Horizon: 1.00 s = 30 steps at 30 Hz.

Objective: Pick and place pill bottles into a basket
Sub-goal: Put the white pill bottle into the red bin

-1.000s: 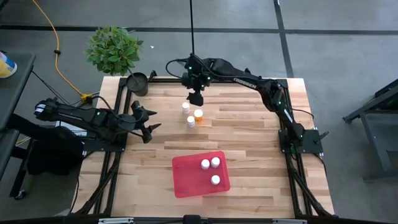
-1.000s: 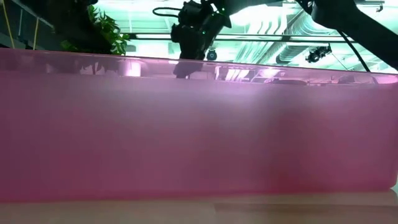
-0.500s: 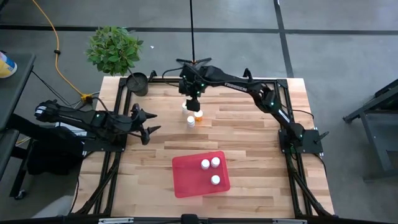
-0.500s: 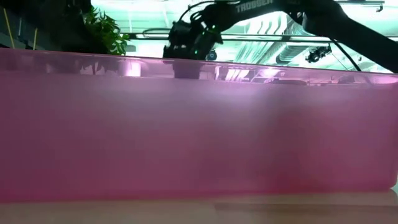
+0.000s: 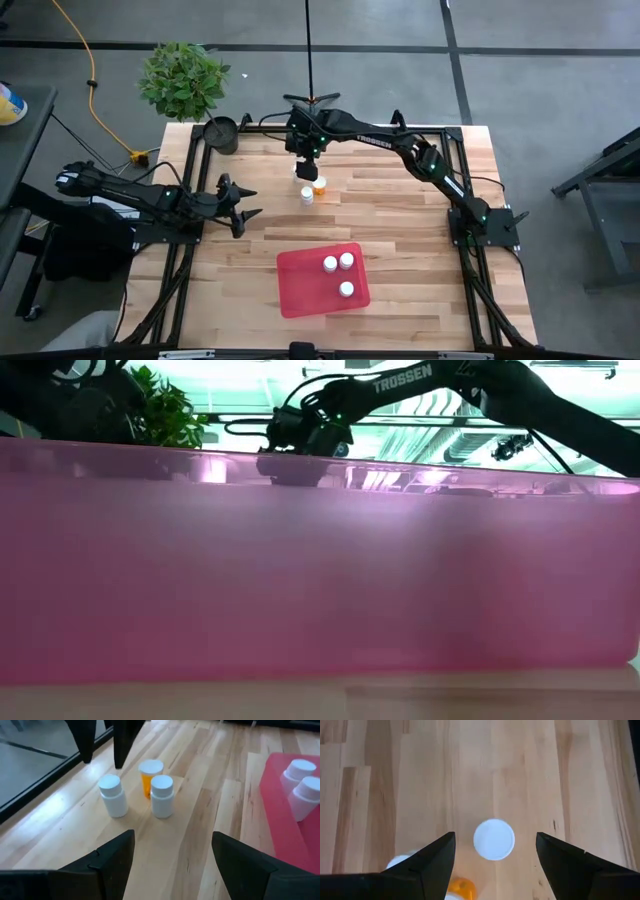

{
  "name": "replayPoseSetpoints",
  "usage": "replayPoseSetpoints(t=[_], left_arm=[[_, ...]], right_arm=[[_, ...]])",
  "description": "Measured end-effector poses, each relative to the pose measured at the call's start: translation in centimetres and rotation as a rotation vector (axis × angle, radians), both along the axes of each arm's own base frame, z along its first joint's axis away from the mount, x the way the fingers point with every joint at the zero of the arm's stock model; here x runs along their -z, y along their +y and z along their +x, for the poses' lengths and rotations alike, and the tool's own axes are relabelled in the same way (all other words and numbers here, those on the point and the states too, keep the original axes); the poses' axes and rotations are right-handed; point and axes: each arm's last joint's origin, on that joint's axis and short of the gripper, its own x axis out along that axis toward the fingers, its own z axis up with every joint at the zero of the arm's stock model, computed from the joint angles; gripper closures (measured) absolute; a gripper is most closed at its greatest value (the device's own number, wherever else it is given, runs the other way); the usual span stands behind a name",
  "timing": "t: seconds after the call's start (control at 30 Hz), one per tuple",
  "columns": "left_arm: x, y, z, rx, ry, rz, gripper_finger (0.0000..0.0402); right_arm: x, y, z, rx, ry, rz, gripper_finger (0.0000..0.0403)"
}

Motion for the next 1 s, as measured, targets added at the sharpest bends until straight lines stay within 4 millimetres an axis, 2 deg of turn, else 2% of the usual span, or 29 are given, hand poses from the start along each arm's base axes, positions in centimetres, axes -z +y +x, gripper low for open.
replayPoseSetpoints(t=[0.23, 0.57, 0.83, 1.0], left_arm=[[0.8, 0.0, 0.0, 0.014, 0.007, -0.016, 0.0103], [1.9, 0.0, -0.2, 0.009, 0.015, -0.022, 0.0103], [1.9, 0.0, -0.1, 0.009, 0.010, -0.024, 0.0103], [1.8, 0.0, -0.1, 0.007, -0.001, -0.029, 0.0103]], right_arm=[[1.6, -0.1, 0.5, -0.005, 0.012, 0.031, 0.0136], [1.9, -0.1, 0.5, 0.008, 0.026, 0.052, 0.0136], [3.0, -0.2, 0.7, 0.004, 0.040, 0.069, 0.0136], [4.4, -0.4, 0.9, 0.007, 0.066, 0.062, 0.0136]])
